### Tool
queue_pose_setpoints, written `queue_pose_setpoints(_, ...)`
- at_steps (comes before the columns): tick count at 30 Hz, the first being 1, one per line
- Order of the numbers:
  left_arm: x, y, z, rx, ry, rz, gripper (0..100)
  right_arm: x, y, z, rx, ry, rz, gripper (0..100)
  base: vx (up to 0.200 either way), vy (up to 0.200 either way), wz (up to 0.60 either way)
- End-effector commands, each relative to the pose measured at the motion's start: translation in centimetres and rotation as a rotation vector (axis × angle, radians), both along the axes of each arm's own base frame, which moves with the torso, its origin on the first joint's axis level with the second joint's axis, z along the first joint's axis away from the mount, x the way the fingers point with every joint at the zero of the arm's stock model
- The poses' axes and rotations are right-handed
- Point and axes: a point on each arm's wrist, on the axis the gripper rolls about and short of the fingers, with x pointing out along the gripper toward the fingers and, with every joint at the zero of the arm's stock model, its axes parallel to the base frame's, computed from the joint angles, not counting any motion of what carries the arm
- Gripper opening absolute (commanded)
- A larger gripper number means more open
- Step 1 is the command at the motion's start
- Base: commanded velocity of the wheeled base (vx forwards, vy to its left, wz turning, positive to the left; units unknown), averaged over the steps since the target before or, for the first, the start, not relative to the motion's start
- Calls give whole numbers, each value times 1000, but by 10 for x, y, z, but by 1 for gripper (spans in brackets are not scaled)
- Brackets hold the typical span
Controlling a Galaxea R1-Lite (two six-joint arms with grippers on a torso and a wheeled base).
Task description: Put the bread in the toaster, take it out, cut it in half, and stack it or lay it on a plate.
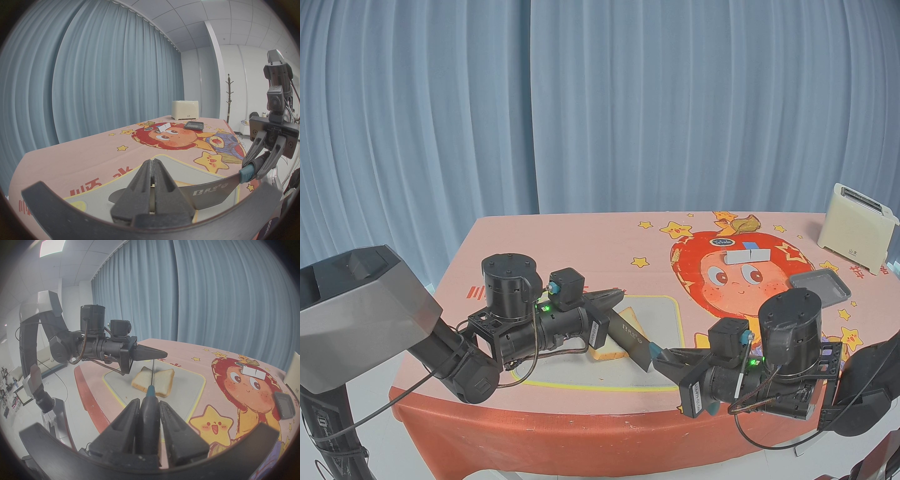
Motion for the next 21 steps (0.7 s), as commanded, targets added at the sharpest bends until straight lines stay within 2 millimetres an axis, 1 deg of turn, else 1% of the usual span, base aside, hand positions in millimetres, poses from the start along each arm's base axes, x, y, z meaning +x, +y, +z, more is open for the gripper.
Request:
queue_pose_setpoints(1,-2,1,1,-4,-1,0,0,0,0,1,0,-1,-1,0,0,0,0)
queue_pose_setpoints(5,-6,3,-7,10,21,-2,0,-2,-3,9,24,-23,-4,0,0,0,0)
queue_pose_setpoints(9,-9,4,-13,25,41,-5,0,-2,-4,7,15,-19,-7,0,0,0,0)
queue_pose_setpoints(13,-11,3,-12,22,43,-11,0,-3,-4,8,15,-21,-7,0,0,0,0)
queue_pose_setpoints(17,-15,-3,-12,22,43,-27,0,-4,-6,11,22,-27,-9,0,0,0,0)
queue_pose_setpoints(21,-13,-2,-12,21,41,-21,0,-4,-4,5,6,-15,-3,0,0,0,0)
